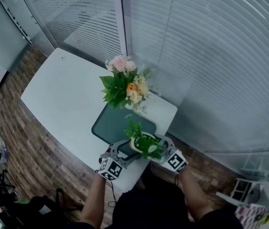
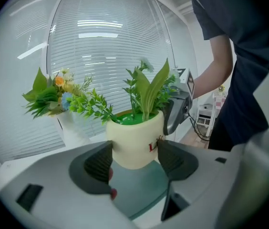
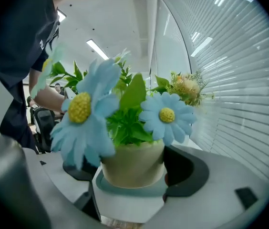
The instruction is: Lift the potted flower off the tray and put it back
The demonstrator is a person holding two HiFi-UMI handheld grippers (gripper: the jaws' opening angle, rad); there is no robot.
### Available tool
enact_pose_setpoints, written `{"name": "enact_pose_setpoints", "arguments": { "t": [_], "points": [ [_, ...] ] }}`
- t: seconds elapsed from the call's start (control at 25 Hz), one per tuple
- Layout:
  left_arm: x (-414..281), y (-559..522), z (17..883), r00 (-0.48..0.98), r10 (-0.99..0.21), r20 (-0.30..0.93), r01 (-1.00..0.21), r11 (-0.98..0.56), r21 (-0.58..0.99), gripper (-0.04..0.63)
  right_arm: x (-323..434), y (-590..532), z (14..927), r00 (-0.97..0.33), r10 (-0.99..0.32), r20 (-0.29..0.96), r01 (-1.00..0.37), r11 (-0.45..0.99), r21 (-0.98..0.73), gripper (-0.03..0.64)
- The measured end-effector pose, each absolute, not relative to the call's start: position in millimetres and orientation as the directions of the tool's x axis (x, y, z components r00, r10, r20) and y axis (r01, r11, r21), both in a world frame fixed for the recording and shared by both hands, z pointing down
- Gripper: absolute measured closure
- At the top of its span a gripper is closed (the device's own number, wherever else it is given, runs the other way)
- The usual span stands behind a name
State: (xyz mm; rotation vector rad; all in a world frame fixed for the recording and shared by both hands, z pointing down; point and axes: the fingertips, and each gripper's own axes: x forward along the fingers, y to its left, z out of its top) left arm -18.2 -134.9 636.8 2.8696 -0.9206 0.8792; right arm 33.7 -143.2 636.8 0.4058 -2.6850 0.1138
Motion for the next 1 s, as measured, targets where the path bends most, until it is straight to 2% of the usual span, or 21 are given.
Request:
{"name": "enact_pose_setpoints", "arguments": {
  "t": [0.8,1.0],
  "points": [
    [-20,-55,598,0.677,-0.544,0.496,-0.536,-0.826,-0.175,0.305,34,-62,599,-0.846,-0.294,0.445,-0.316,0.948,0.026,0.215],
    [-19,-37,597,0.687,-0.531,0.496,-0.516,-0.837,-0.181,0.305,34,-44,595,-0.857,-0.307,0.413,-0.332,0.943,0.014,0.215]
  ]
}}
